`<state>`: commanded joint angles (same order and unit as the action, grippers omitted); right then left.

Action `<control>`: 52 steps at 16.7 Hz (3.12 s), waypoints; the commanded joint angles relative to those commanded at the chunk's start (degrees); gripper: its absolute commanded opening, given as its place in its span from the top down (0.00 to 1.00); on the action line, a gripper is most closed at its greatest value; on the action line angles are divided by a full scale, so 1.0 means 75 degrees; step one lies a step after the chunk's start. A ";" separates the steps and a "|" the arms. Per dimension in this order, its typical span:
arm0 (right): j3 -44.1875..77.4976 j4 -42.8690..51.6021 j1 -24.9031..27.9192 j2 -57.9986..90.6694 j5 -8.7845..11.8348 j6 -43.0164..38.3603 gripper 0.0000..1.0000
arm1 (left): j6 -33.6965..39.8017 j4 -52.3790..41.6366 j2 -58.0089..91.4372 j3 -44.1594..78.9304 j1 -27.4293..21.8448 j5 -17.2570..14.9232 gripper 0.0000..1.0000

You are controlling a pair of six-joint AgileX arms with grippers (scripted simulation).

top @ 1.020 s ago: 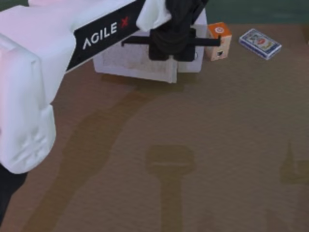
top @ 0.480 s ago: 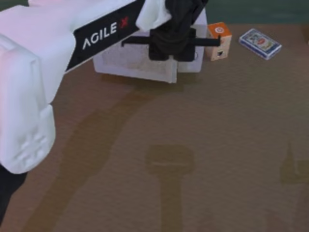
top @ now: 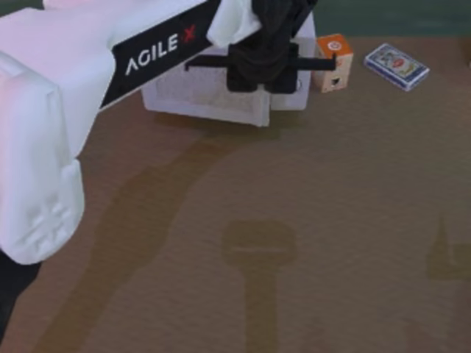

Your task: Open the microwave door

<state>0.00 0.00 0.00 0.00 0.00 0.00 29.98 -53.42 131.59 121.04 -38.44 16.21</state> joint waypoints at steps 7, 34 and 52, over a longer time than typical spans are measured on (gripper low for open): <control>0.0000 0.0000 0.0000 0.0000 0.0000 0.0000 0.00 | -0.0134 0.0152 -0.0137 -0.0265 -0.0045 -0.0094 1.00; 0.0000 0.0000 0.0000 0.0000 0.0000 0.0000 0.00 | -0.0743 0.0755 -0.0832 -0.1395 0.0058 -0.0351 1.00; 0.0000 0.0000 0.0000 0.0000 0.0000 0.0000 0.00 | -0.1552 0.1371 -0.1589 -0.2598 0.0163 -0.0765 1.00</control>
<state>0.00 0.00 0.00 0.00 0.00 0.00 18.34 -43.14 119.67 101.55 -37.22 10.47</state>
